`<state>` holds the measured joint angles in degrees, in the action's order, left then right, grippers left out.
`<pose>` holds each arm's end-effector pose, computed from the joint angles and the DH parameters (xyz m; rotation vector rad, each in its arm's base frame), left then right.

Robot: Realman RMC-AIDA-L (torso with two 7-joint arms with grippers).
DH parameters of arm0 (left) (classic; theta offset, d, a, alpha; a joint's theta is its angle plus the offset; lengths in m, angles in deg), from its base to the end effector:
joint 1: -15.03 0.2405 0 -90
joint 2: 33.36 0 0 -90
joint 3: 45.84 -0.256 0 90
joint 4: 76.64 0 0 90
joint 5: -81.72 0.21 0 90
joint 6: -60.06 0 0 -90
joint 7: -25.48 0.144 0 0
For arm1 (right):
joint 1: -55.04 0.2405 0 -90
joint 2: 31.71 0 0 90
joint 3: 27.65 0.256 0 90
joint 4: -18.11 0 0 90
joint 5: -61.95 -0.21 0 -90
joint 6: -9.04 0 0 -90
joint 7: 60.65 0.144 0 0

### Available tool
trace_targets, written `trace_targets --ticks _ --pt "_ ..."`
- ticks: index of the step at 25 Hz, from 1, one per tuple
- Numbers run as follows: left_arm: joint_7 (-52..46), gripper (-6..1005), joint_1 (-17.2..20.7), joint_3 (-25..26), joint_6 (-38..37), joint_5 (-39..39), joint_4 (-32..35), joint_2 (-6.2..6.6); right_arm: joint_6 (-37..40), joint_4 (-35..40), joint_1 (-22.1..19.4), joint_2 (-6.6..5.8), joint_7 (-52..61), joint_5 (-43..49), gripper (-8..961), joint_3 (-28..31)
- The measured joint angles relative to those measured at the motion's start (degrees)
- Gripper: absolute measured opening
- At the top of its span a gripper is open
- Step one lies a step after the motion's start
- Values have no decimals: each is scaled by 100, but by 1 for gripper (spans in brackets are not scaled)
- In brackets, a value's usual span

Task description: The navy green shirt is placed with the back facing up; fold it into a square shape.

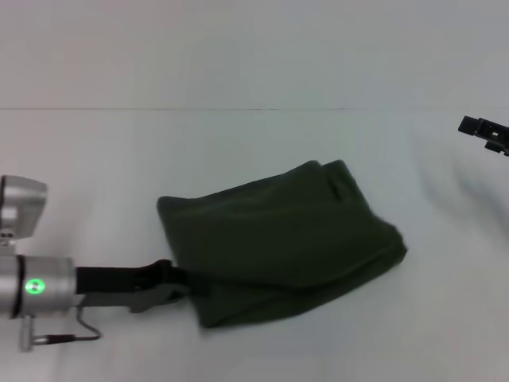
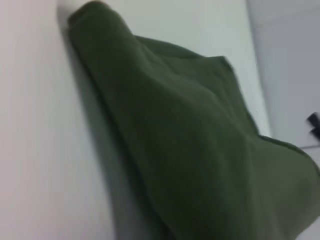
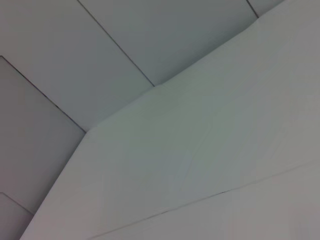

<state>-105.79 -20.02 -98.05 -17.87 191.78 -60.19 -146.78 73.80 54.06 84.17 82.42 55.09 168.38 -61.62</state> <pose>-0.2895 0.3230 -0.0420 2.2176 2.1313 0.5804 0.3242 0.3821 0.0715 -1.8903 1.4478 0.8501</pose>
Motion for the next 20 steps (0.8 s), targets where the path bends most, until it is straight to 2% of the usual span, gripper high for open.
trace_targets --ticks 3,7,13,20 --pt "-152 85 30 118 -170 633 308 256 29 -20 58 23 6 7 944 -41" --pt "-188 93 5 475 -146 1482 729 363 145 -56 169 77 50 37 944 -70" --pt "-91 104 44 867 225 1725 1165 361 369 -515 474 75 300 48 945 -163" --pt "237 118 54 1241 279 1695 1245 238 208 -963 972 178 786 53 935 -705"
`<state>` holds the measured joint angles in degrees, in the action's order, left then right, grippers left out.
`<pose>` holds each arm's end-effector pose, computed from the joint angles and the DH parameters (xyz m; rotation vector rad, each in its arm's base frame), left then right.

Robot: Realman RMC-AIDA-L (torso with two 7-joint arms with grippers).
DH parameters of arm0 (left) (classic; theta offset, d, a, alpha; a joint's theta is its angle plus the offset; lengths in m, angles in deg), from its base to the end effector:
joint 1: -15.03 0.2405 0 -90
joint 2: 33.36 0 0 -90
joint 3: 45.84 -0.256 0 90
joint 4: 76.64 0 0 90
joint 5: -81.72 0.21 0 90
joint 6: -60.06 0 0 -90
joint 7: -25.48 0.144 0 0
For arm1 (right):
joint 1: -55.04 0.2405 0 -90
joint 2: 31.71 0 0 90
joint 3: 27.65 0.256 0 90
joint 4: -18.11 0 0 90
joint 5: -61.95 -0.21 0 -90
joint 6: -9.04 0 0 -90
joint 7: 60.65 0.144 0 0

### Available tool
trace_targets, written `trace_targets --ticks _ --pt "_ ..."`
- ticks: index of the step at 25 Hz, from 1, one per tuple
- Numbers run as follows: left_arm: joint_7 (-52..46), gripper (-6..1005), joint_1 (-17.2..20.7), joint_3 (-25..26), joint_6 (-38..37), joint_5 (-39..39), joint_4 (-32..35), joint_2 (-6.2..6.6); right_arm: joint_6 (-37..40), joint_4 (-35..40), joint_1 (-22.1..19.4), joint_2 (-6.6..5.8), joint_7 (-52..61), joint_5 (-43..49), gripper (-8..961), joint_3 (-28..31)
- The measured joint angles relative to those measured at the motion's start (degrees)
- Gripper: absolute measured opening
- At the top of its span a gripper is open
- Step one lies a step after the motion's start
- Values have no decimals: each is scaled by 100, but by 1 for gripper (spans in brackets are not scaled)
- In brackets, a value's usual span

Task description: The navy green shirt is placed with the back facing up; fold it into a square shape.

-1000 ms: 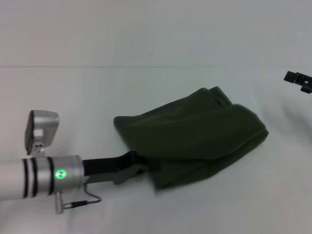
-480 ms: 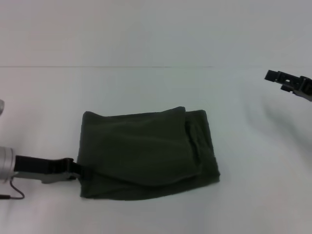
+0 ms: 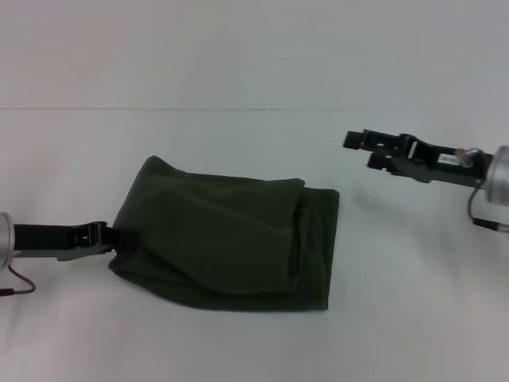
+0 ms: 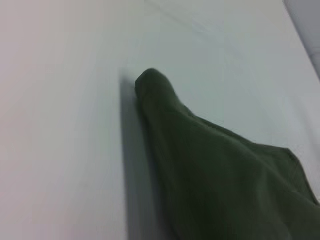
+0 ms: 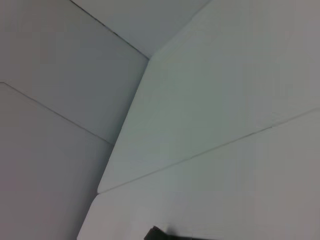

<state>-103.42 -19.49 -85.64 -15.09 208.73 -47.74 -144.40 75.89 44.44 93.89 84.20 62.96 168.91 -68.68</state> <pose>-0.3186 0.3585 0.0230 -2.1935 -1.7834 -0.4113 0.2575 0.4006 -0.0013 -2.1135 1.6859 0.8746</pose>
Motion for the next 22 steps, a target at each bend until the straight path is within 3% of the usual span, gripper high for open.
trace_targets --ticks 9,15,22 --pt "109 135 388 60 -175 -9 513 -225 -756 -478 422 275 161 3 922 -108" --pt "171 380 666 167 -490 -9 1014 -188 -937 -498 446 351 235 -4 914 -186" --pt "1140 726 730 1155 -1294 -208 1225 -193 -1101 -589 560 361 452 -5 904 -192"
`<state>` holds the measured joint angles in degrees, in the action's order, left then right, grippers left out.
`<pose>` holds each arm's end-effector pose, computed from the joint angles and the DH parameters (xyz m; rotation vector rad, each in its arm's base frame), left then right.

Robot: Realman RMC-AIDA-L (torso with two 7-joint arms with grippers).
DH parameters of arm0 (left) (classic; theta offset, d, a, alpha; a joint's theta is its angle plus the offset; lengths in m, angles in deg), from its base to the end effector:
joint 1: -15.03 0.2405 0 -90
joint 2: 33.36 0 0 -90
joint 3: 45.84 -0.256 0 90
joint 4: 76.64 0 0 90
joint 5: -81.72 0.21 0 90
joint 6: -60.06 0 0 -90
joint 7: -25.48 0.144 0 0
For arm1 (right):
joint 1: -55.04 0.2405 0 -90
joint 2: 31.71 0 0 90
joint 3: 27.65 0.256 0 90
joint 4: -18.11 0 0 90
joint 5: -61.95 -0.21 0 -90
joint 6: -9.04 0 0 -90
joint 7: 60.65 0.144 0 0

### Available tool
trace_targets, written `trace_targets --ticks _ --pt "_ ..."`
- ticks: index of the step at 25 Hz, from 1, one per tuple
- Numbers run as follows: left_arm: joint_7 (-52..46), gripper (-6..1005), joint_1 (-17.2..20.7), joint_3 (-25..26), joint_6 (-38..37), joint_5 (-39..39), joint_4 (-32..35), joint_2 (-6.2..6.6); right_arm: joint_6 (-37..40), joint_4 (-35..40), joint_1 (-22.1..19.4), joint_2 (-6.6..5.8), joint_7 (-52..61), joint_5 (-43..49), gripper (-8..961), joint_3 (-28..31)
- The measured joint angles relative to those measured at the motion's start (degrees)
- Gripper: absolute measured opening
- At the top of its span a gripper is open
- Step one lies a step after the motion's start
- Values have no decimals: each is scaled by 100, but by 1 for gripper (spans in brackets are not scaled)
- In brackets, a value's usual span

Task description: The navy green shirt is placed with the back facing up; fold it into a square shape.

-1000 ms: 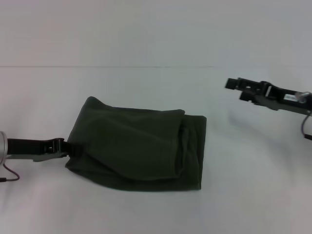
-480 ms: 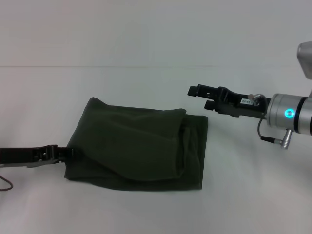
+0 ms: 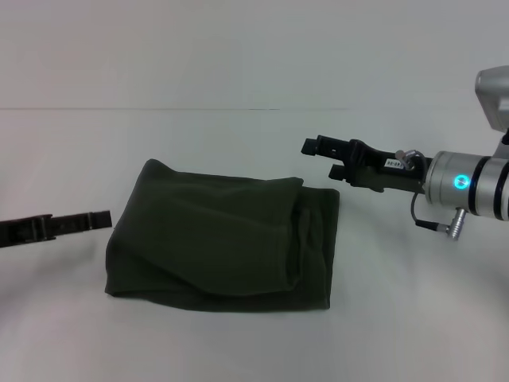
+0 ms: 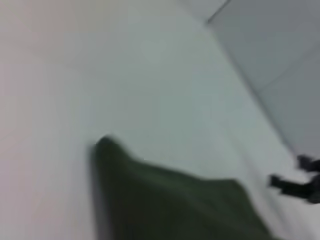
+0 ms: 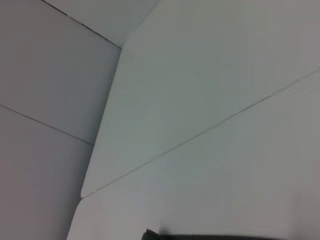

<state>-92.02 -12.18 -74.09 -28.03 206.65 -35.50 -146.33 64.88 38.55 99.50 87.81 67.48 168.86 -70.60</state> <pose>-0.3266 0.3270 0.0692 -2.2595 -1.5394 -0.6325 0.2348 0.4133 -0.0495 -2.0092 1.8262 0.8257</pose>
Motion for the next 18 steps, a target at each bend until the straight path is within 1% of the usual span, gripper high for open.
trace_targets --ticks 2,6,8,11,13,15,18 --pt "472 841 -2 198 -326 -261 -31 -9 -47 -101 68 1 41 3 901 -4" --pt "1486 865 102 325 -955 -877 -22 -135 -132 -212 141 1 236 6 895 -114" --pt "1847 877 136 301 -1123 -999 -29 -170 -189 -228 146 1 345 7 892 -170" --pt "2381 876 148 155 -1293 -1005 -42 -210 -325 -267 147 1 505 12 888 -307" --pt "2677 876 155 -28 -1380 -977 -47 -244 -397 -274 145 1 576 -11 885 -336" --pt "2893 876 161 -159 -1437 -975 -50 -285 -402 -279 144 1 591 -70 882 -325" --pt "3059 876 164 -210 -1457 -974 -52 -337 -412 -294 200 14 616 -125 878 -333"
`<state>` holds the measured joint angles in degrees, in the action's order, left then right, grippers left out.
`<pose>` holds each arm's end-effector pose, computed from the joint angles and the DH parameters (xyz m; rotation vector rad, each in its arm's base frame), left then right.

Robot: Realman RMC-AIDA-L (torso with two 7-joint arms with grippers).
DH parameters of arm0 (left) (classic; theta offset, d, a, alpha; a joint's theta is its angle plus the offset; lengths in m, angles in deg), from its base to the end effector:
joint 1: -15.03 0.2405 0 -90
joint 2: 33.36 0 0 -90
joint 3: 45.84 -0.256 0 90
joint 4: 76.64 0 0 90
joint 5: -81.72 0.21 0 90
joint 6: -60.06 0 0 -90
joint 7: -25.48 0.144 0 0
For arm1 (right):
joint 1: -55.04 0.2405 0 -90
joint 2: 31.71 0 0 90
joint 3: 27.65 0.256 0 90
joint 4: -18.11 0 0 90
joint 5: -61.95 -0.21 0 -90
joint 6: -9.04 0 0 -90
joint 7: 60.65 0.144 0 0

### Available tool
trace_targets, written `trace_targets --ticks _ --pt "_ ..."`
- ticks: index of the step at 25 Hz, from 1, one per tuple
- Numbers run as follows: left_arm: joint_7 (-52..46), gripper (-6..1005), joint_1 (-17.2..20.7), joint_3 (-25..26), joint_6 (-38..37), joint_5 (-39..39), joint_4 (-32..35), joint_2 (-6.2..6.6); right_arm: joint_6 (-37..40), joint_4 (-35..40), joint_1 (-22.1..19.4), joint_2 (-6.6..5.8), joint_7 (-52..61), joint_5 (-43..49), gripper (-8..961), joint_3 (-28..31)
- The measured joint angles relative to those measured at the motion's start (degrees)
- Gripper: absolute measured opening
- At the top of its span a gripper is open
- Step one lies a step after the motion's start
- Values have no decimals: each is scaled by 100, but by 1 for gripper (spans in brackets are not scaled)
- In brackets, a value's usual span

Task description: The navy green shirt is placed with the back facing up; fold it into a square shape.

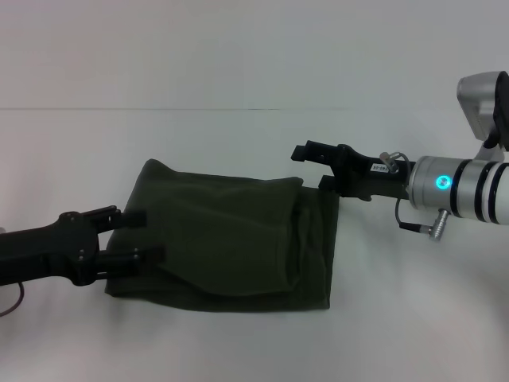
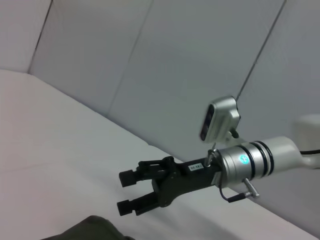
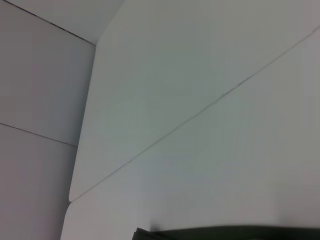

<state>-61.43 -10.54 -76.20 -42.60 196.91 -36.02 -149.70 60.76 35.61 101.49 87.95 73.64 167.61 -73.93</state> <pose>-0.2839 0.2971 0.0467 -2.6715 -0.8258 -0.8787 0.2307 0.4158 -0.0637 -1.9235 1.9494 0.7878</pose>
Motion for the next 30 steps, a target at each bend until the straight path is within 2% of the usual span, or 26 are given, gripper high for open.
trace_targets --ticks 15,21,30 --pt "156 876 0 4 -16 -26 -81 -21 -548 -573 310 101 -128 -190 856 -9" --pt "156 877 14 3 -56 -36 -81 -55 -622 -760 398 114 -494 -553 848 -22" --pt "158 876 52 21 -112 -67 -81 -71 -663 -905 518 130 -627 -582 835 -31"
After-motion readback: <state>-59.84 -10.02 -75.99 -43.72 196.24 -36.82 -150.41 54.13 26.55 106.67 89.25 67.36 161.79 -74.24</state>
